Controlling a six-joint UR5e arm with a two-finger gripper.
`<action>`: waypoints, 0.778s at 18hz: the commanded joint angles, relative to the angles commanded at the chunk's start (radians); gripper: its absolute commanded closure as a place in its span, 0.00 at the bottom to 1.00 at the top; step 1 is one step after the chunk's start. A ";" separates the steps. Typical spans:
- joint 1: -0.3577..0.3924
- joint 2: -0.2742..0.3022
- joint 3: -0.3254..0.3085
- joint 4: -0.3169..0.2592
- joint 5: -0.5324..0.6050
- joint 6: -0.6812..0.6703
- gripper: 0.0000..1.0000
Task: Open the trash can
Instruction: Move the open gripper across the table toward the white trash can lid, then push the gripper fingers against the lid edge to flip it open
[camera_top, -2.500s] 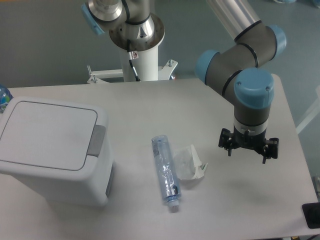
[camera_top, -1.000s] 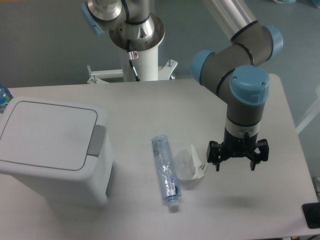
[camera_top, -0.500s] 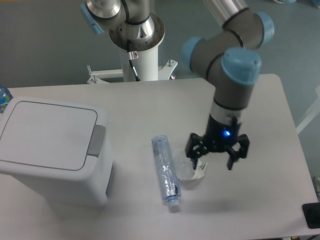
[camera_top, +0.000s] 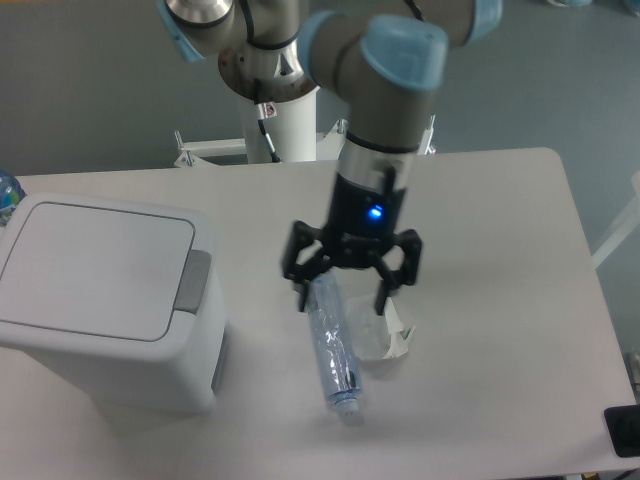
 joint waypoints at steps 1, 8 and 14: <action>-0.008 0.003 0.002 0.002 -0.006 -0.005 0.00; -0.060 -0.003 -0.023 0.002 -0.009 -0.020 0.00; -0.071 0.000 -0.058 0.002 -0.006 -0.017 0.00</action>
